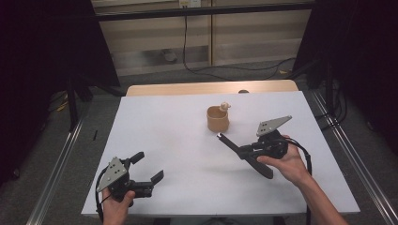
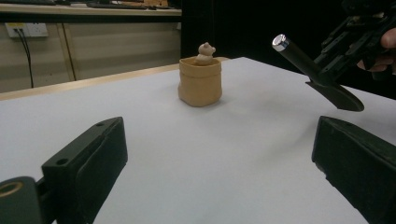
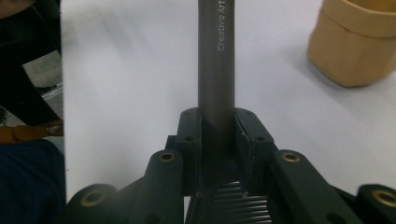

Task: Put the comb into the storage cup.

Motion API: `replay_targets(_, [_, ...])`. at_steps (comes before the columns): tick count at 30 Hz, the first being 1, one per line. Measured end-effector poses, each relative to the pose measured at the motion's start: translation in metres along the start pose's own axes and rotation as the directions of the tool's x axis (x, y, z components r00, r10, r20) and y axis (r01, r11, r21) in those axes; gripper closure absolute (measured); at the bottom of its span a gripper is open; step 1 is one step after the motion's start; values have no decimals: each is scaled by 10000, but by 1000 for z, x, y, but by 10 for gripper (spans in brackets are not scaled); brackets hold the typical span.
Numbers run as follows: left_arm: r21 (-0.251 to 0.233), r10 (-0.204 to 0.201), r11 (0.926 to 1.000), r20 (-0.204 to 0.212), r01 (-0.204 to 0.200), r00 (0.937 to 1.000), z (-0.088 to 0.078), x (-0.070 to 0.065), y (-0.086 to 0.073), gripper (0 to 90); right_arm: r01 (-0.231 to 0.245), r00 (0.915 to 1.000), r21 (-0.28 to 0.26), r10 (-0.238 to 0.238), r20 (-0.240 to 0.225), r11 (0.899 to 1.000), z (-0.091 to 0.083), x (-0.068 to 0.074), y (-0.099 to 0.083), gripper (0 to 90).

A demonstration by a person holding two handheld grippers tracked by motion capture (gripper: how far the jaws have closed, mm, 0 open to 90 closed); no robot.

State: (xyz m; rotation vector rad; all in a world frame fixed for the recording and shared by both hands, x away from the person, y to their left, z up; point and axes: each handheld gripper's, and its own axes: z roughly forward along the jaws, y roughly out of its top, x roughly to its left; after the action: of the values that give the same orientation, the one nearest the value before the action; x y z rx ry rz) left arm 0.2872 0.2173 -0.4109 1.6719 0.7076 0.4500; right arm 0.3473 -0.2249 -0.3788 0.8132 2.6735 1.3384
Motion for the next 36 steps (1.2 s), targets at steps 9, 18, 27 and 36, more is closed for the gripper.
replay_targets(9, [502,8,9987,477,-32,9989,8,-5,4,20,710,9962,361,-690,-523,9968,5,19,12,729])
replay_targets(18, [1034,274,9938,1319,-413,9909,20,-10,10,49,1197,9885,648,-1128,-1006,9907,20,33,26,730])
replay_targets(27, [1846,671,9765,2305,-1113,9708,29,-13,18,55,1592,9816,1209,-1439,-1258,9798,31,40,38,729])
replay_targets(36, [2581,353,9557,3778,-1418,9252,44,-28,23,40,1946,9736,1357,-1744,-1475,9714,34,43,39,729])
